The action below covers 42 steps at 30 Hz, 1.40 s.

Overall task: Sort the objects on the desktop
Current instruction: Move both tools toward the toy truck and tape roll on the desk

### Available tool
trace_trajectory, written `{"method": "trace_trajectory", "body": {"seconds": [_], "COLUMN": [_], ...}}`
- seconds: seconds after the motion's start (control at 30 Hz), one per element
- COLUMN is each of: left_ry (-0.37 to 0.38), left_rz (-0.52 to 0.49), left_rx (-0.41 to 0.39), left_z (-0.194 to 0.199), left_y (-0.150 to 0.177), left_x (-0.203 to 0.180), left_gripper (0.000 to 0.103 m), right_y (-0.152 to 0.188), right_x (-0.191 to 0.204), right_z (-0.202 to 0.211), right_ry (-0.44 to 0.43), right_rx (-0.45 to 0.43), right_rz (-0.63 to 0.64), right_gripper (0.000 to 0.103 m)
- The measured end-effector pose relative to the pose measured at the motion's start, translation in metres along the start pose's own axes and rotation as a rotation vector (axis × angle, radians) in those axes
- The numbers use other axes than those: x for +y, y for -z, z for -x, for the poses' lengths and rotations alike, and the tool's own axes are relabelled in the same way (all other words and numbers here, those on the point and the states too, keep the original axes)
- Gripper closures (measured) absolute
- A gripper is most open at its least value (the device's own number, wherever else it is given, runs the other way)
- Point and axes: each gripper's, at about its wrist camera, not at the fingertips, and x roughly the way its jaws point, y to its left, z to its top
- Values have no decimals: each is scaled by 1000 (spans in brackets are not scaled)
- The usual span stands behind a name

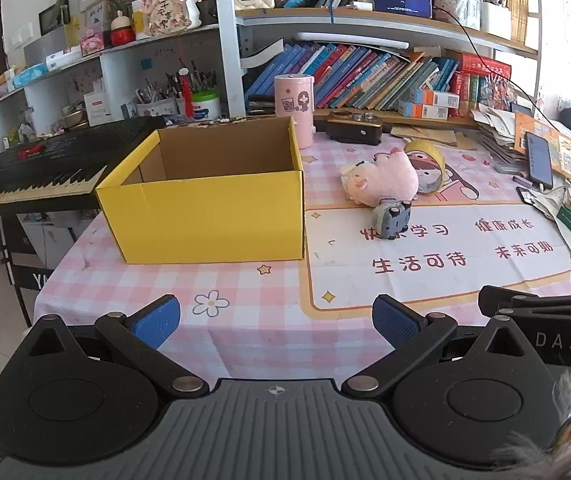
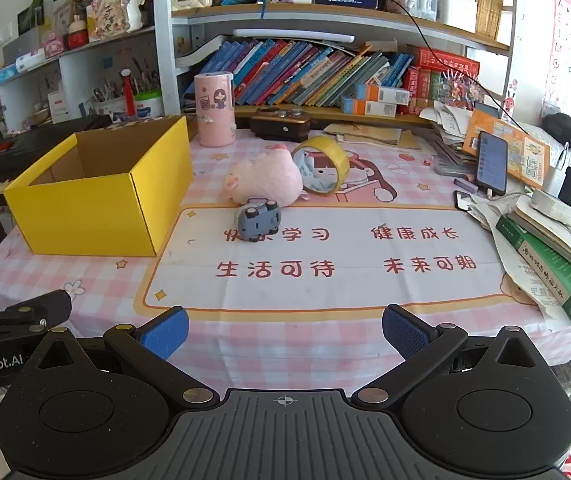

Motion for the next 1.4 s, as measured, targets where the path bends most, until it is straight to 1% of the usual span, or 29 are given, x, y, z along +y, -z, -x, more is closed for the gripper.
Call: {"method": "trace_trajectory", "body": {"seconds": [0.23, 0.67, 0.97, 1.17, 1.4], "left_ry": [11, 31, 16, 10, 12], "left_rz": [-6, -4, 6, 14, 23], "left_rx": [6, 40, 58, 71, 71], "left_z": [-2, -12, -22, -36, -54], "left_y": [1, -4, -6, -12, -26], "left_x": [-2, -1, -8, -21, -49], "left_gripper": [0, 0, 0, 0, 0], "right_y": [0, -1, -6, -12, -25], "right_x": [-1, -1, -7, -16, -40], "right_z": [-4, -7, -19, -35, -59], "right_ry": [1, 10, -8, -36, -49], "right_rx": [21, 17, 35, 47, 73], "right_rz": [-5, -18, -15, -14, -9], "right_gripper": [0, 0, 0, 0, 0]}}
